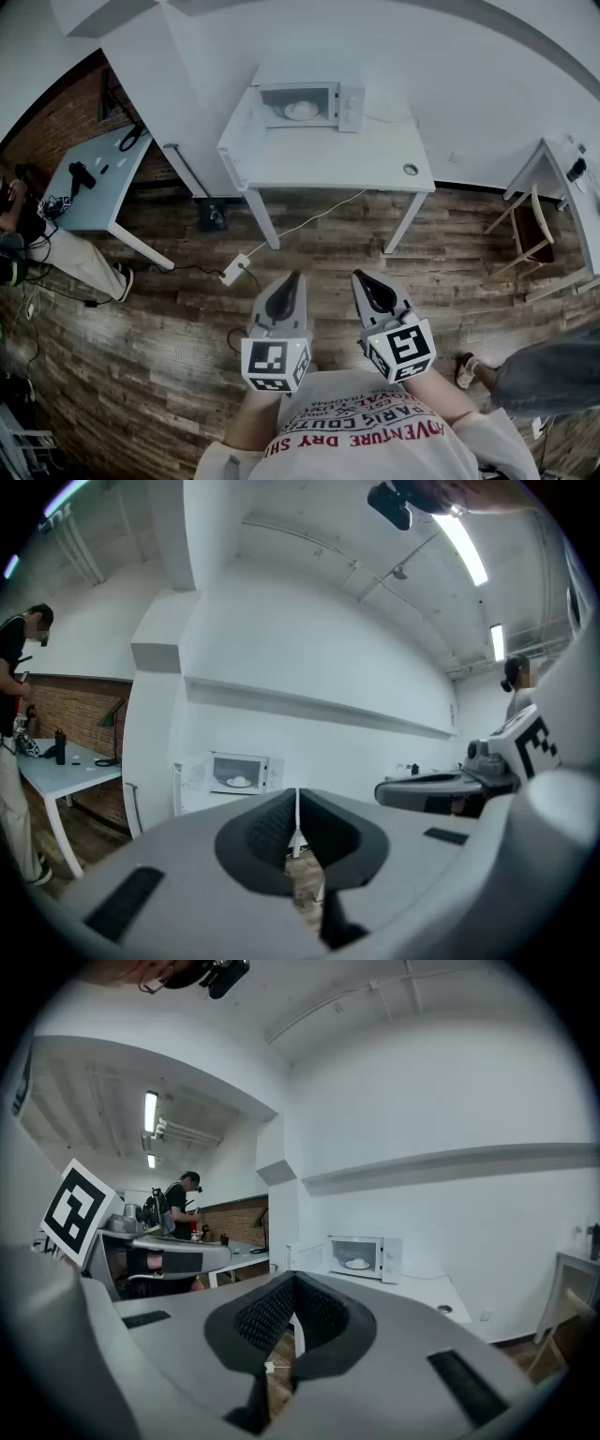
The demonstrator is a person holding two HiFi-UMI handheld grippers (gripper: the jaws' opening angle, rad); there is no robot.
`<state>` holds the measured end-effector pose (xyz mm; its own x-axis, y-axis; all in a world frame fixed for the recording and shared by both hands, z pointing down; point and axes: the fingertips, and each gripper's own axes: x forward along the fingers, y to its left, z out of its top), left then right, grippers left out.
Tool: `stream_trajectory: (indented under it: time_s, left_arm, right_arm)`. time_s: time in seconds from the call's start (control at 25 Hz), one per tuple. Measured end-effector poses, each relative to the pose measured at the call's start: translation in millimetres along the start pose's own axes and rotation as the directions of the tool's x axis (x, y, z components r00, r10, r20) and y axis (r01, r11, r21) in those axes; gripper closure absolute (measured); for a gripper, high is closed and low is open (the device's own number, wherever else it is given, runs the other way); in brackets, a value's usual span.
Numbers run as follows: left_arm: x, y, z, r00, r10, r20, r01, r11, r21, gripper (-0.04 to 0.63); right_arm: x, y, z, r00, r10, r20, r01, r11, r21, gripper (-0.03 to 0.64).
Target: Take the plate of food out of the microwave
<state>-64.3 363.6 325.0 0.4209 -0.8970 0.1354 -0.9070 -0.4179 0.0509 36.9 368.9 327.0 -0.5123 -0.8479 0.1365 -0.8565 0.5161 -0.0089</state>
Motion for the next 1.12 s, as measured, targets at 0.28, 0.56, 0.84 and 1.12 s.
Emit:
stream_trajectory:
  time_s: [0.28,0.56,0.84,1.12]
  left_arm:
    - [-2,2,-1,1.000,-0.002,-0.002,0.002,1.000,0.001,0.588]
    - [-4,7,-3,1.000,-0.005,-0.009,0.005,1.000,-0.007,0.588]
    - [-8,24,-8,1.000,-0.014,-0.020,0.014,1.000,-0.007,0.588]
    - [-2,68,-7,0.997,-0.076,-0.020,0.076,0.997,-0.004,0.588]
  right_arm:
    - [1,3,0,1.000,0.005,0.001,-0.005,1.000,-0.001,0.607]
    - [4,8,2,1.000,0.009,0.001,-0.009,1.000,-0.005,0.607]
    - [15,15,-4,1.000,-0.023,-0.003,0.023,0.999,0.037,0.607]
    - [53,33,-11,0.998,-0.060,-0.010,0.060,0.997,0.040,0.607]
